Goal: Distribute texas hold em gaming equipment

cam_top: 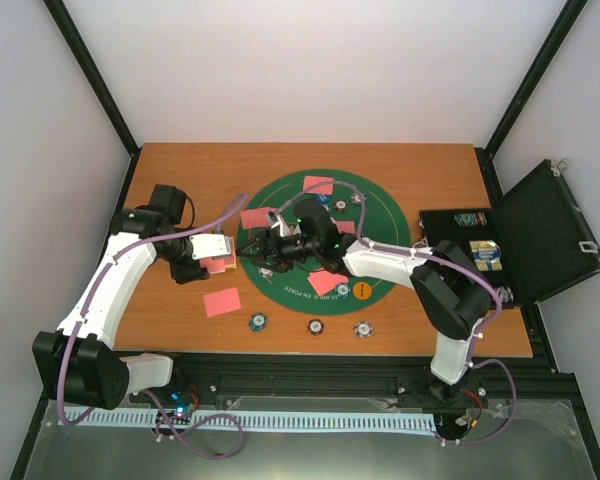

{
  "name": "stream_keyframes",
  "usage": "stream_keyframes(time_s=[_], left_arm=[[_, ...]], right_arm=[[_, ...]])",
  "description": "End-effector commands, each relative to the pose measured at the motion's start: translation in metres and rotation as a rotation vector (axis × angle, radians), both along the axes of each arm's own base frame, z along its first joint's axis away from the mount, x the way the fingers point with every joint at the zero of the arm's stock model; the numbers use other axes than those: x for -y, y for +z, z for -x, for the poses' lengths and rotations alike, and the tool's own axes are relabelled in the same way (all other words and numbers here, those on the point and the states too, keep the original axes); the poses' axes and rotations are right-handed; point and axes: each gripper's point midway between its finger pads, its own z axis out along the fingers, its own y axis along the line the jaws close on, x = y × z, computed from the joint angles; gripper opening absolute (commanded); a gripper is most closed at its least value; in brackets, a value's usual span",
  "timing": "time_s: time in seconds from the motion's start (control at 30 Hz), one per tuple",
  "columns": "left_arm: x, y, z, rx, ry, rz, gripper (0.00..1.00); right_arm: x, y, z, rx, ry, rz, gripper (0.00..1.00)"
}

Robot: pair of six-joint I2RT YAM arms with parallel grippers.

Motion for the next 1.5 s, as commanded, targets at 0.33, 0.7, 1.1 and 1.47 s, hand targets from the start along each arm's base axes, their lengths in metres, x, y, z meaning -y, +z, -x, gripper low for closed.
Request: stream_keyframes(time_s=[0.33, 0.7, 1.1, 1.47], left_arm=[[0.006, 0.016, 0.0, 0.015, 0.0, 0.044, 0.1], [0.005, 0.016, 0.001, 0.015, -0.001, 0.04, 0.1], [0.006, 0.019, 0.002, 0.021, -0.007, 0.041, 0.1], [0.005, 0.017, 0.001, 0.02, -0.007, 0.034, 0.1]], right_arm=[[-0.064, 0.008, 0.026, -0.063, 0.096, -0.149, 0.75], [-0.094, -0.015, 0.023, -0.141, 0.114, -0.16, 0.72], [-0.054, -0.057, 0.008, -0.183, 0.035, -0.057, 0.63], [-0.039, -0.044, 0.005, -0.127, 0.028, -0.013, 0.53]])
